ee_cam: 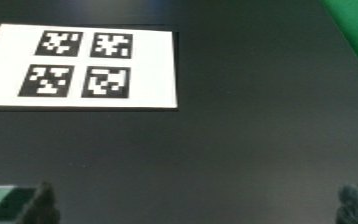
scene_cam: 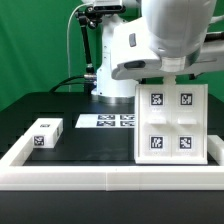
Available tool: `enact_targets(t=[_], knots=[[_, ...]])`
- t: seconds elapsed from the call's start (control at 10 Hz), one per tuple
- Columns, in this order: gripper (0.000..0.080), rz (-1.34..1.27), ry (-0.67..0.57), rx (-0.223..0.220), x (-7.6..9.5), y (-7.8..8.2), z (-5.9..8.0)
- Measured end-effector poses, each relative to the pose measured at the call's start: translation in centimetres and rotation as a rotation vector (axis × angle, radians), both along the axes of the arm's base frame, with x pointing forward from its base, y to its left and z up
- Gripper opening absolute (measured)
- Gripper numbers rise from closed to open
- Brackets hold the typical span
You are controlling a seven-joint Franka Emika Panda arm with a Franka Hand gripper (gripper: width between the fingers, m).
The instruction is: Assemble cabinet
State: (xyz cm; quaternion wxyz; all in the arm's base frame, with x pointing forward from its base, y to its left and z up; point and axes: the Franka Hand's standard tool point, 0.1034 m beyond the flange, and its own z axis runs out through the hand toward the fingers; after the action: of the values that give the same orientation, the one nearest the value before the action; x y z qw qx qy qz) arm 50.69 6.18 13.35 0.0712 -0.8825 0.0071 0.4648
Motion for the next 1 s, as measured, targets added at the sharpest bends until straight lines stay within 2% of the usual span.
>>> enact_targets(t=[0.5, 0.7, 1.0], knots=[[0.0796, 0.004, -0.047, 0.007, 0.9, 0.0, 1.8], [0.0796, 0.004, -0.077, 0.001, 0.4, 0.1, 1.8], [0.0796, 0.019, -0.171, -0.031, -3.8, -0.2, 0.8]])
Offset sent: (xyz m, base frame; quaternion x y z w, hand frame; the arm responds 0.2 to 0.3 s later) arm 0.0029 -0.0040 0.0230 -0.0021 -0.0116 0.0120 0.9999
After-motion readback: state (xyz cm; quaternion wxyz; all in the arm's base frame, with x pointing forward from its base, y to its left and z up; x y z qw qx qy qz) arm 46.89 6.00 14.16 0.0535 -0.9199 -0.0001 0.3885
